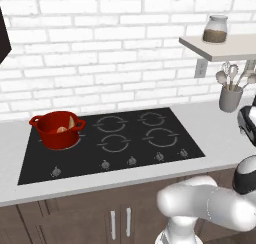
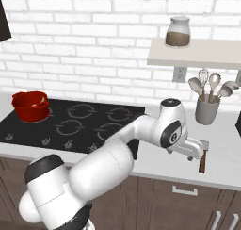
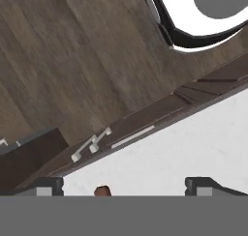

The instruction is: Put the onion and sweet potato in the pot. Retrieve the spatula and lightly stir the vegetables in the pot.

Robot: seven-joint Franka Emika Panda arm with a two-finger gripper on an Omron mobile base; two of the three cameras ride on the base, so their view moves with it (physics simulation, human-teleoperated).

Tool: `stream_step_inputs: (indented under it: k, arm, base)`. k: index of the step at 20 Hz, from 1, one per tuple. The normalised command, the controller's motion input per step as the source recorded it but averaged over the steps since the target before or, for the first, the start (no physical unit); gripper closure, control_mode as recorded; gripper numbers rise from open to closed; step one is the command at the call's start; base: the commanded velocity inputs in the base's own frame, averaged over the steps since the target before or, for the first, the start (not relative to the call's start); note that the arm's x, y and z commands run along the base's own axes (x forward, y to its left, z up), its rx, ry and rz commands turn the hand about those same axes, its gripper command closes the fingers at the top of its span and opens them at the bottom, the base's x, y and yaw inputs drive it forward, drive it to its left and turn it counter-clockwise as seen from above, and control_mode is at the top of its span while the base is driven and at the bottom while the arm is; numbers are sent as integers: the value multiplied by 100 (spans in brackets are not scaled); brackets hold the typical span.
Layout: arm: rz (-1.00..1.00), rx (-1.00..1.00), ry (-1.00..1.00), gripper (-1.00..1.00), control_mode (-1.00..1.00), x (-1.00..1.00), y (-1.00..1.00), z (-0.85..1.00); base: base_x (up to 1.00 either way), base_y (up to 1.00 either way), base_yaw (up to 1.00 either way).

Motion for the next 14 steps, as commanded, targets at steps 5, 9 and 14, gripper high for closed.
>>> stream_step_inputs:
  k: [5,9,14]
  arm:
    - [3,4,3,-100,-100,9,-75,-42]
    - [3,5,0,-100,-100,36,-52,-35]
    - [5,4,0,-100,-100,44,-22,-43]
  base:
    - [0,0,0]
    - [0,0,0]
    - [0,0,0]
